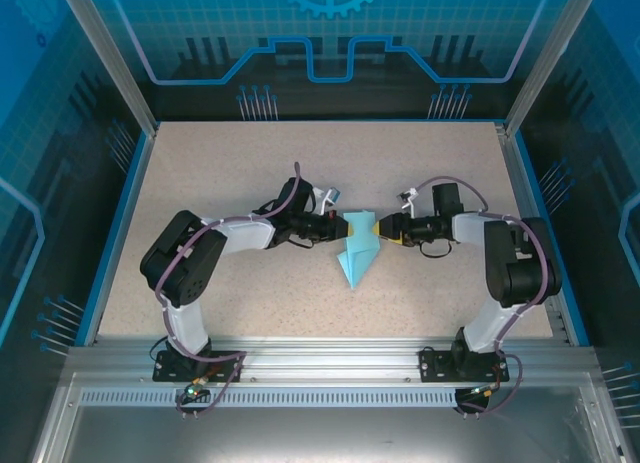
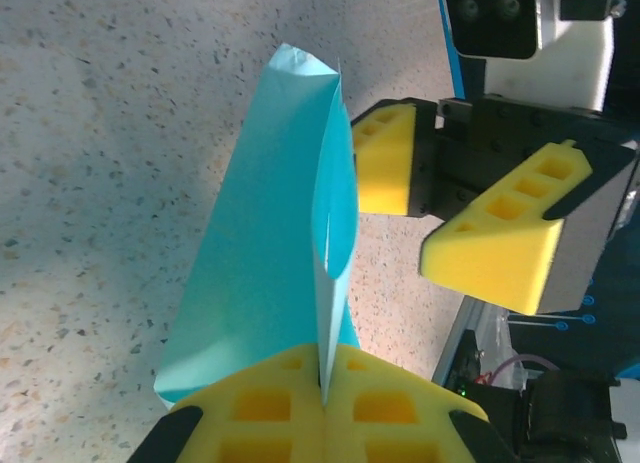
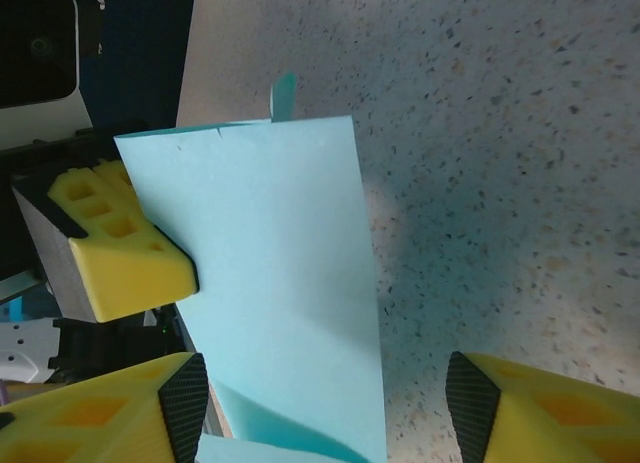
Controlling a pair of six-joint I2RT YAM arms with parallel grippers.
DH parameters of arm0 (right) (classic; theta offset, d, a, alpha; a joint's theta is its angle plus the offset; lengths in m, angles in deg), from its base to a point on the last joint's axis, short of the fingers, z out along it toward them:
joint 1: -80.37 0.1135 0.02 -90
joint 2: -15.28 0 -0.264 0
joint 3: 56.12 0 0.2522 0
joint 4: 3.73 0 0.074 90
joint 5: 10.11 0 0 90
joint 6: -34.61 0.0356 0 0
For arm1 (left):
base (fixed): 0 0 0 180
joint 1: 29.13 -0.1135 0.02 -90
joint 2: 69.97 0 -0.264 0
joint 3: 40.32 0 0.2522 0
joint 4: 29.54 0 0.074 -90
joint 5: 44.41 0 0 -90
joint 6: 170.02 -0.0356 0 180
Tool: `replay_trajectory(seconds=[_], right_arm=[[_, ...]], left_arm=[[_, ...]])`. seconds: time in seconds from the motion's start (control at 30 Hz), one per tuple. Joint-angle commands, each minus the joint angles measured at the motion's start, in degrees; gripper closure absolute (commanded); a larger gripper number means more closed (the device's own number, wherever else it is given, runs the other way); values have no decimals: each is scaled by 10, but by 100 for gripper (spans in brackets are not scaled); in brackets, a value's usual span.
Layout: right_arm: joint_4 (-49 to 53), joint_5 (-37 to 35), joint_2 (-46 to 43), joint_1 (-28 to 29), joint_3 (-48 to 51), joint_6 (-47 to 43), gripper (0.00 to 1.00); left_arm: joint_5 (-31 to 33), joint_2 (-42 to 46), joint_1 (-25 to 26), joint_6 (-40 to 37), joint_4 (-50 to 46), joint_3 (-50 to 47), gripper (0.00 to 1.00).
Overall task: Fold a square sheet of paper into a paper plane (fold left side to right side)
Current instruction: Fold the wing for the fifth time at the center of the table.
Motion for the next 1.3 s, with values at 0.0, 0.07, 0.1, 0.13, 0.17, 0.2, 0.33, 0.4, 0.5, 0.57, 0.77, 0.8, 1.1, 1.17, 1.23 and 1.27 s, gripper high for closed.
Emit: replay_trajectory(seconds=[0.0, 0.07, 0.1, 0.13, 0.17, 0.2, 0.33, 0.4, 0.5, 0.57, 0.77, 0.8, 1.1, 1.17, 1.23, 1.27], right_arm=[[-15, 34, 22, 10, -14, -5, 34], [-22, 41, 25, 12, -13, 1, 37], [-23, 44, 26, 12, -13, 2, 39], [-23, 48, 27, 13, -12, 2, 43], [-24, 51, 27, 13, -11, 2, 46], [-24, 54, 25, 13, -9, 5, 54], [-24, 46, 15, 13, 0, 9, 81], [-21, 41, 10, 13, 5, 13, 90], [-19, 35, -1, 13, 12, 20, 100], [-15, 30, -11, 13, 17, 28, 100], [38, -14, -63, 17, 20, 58, 100], [53, -26, -72, 19, 18, 62, 100], [97, -119, -94, 48, 14, 160, 100], [101, -140, -92, 58, 10, 174, 100], [101, -154, -89, 66, 4, 184, 100], [100, -159, -88, 70, 3, 190, 100]], left_arm=[[-34, 17, -4, -25, 19, -9, 98], [-34, 16, -4, -27, 17, -9, 98], [-34, 15, -4, -27, 16, -9, 98], [-34, 13, -4, -27, 19, -8, 98], [-34, 12, -4, -27, 18, -8, 97], [-34, 9, -4, -26, 17, -6, 97], [-30, 8, -8, -32, 4, -1, 87], [-30, 14, -17, -41, -12, 3, 80], [-22, 31, -36, -64, -56, 13, 64], [-2, 48, -48, -87, -102, 25, 52], [123, 157, -45, -159, -238, 30, 36], [147, 183, -34, -167, -252, 21, 36], [378, 259, 180, -184, -349, -9, 33], [402, 242, 211, -170, -346, -8, 33], [419, 209, 234, -158, -340, 1, 32], [426, 193, 243, -157, -339, 7, 32]])
